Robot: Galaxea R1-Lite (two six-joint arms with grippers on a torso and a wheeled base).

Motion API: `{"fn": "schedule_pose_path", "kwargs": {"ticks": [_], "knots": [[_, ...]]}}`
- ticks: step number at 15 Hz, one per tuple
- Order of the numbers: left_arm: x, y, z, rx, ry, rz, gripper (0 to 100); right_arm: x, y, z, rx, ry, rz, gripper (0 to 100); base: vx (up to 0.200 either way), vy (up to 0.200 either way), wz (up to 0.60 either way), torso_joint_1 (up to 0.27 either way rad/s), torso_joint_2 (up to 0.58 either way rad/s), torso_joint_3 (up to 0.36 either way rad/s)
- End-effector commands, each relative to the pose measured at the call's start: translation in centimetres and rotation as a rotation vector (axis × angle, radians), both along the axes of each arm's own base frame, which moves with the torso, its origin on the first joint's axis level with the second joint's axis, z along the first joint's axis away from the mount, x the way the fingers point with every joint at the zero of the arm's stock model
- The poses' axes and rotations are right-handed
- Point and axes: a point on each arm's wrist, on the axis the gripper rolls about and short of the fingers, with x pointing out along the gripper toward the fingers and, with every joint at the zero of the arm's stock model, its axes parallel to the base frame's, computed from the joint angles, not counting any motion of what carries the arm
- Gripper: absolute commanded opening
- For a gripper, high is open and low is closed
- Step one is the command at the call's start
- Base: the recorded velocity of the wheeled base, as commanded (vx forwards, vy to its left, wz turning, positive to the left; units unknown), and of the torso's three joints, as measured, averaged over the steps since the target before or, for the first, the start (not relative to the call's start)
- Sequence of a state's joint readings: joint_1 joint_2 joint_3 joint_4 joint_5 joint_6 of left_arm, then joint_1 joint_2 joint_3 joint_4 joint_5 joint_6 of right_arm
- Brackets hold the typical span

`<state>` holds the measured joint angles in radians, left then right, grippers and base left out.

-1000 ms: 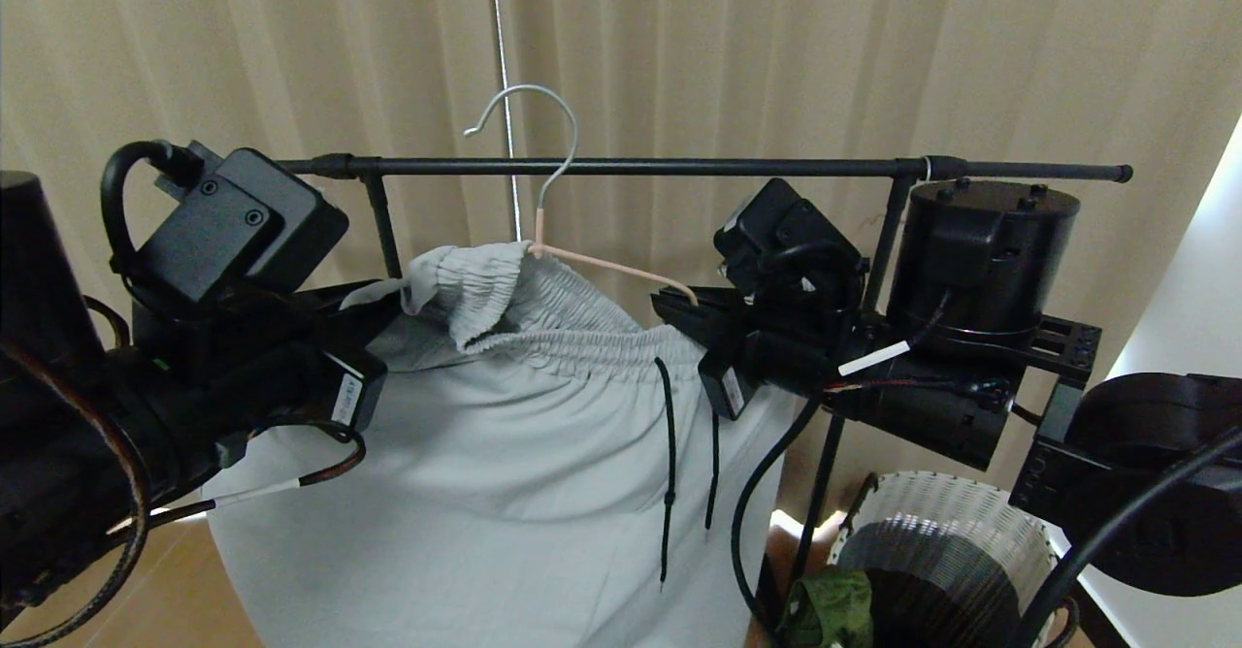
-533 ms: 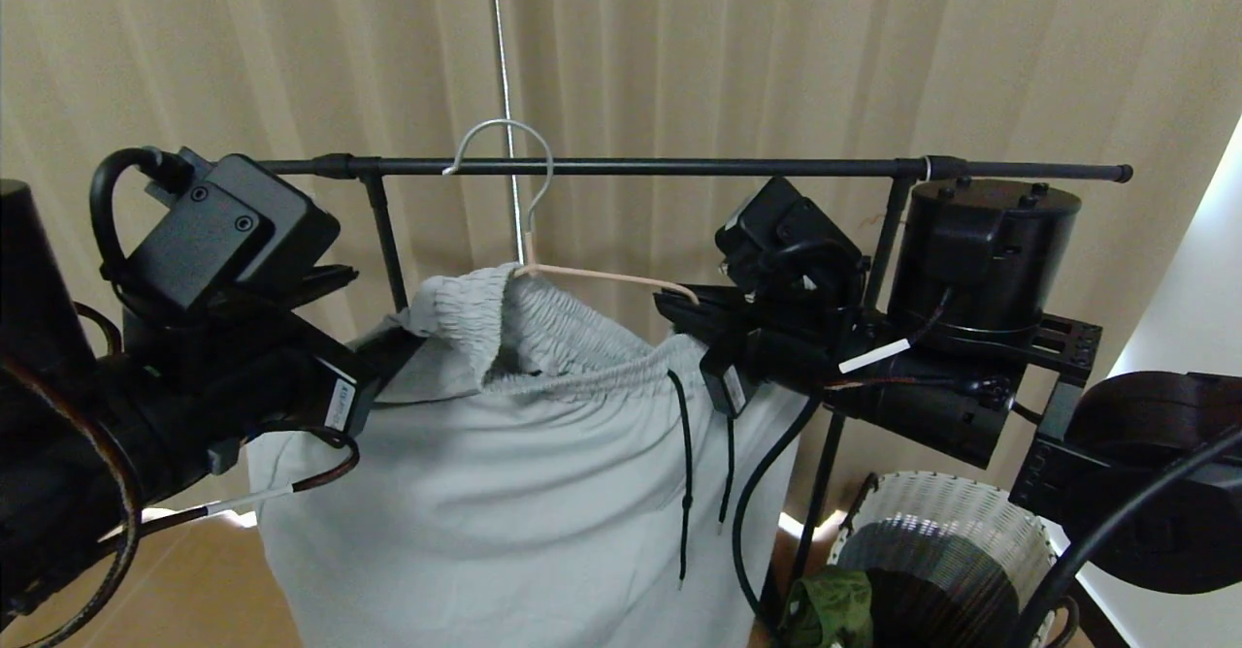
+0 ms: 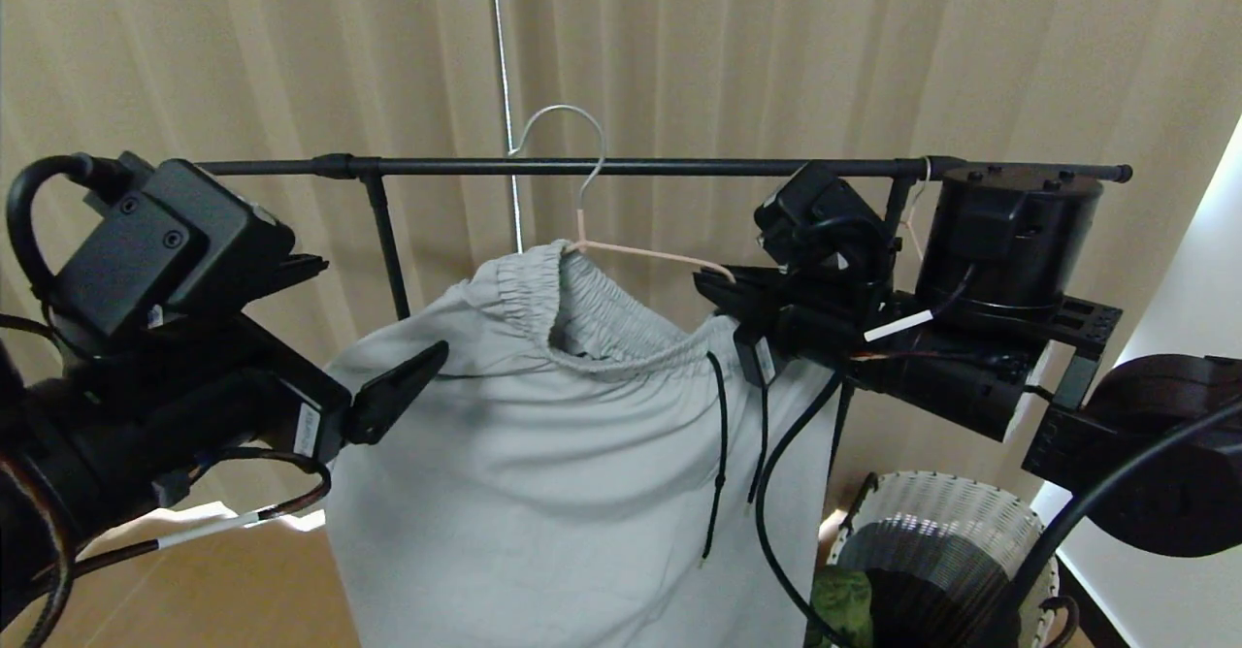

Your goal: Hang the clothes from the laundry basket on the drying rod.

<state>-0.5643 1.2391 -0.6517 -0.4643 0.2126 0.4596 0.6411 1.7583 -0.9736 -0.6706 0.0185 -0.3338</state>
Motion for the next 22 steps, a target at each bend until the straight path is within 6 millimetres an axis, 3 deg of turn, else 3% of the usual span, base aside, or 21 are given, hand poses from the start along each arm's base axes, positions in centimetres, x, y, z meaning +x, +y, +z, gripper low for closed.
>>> {"fn": "schedule_pose_path", "kwargs": {"ticks": [1, 5, 6, 11, 15, 22], "knots": [[-0.8, 0.4, 0.7, -0.026, -0.028, -0.061, 100, 1.3, -2.2, 0.3, 0.006, -0.010, -0.075, 0, 0.000, 0.000, 0.00, 0.000, 0.00, 0.000], [-0.8, 0.7, 0.0, -0.021, -0.007, -0.044, 100, 1.2, -3.8, 1.4, 0.027, -0.038, -0.115, 0, 0.000, 0.000, 0.00, 0.000, 0.00, 0.000], [-0.9, 1.1, -1.7, -0.013, 0.055, -0.024, 100, 0.4, -4.2, 2.6, 0.048, -0.068, -0.114, 0, 0.000, 0.000, 0.00, 0.000, 0.00, 0.000], [-0.8, 2.6, -4.9, 0.001, 0.176, 0.004, 100, -1.9, -5.6, 4.1, 0.077, -0.106, -0.103, 0, 0.000, 0.000, 0.00, 0.000, 0.00, 0.000], [-0.1, 4.4, -5.6, -0.028, 0.218, 0.018, 100, -3.1, -6.1, 4.6, 0.087, -0.119, -0.077, 0, 0.000, 0.000, 0.00, 0.000, 0.00, 0.000], [0.2, 4.6, -5.5, -0.079, 0.234, 0.014, 100, -4.4, -5.7, 4.9, 0.098, -0.130, -0.029, 0, 0.000, 0.000, 0.00, 0.000, 0.00, 0.000]]}}
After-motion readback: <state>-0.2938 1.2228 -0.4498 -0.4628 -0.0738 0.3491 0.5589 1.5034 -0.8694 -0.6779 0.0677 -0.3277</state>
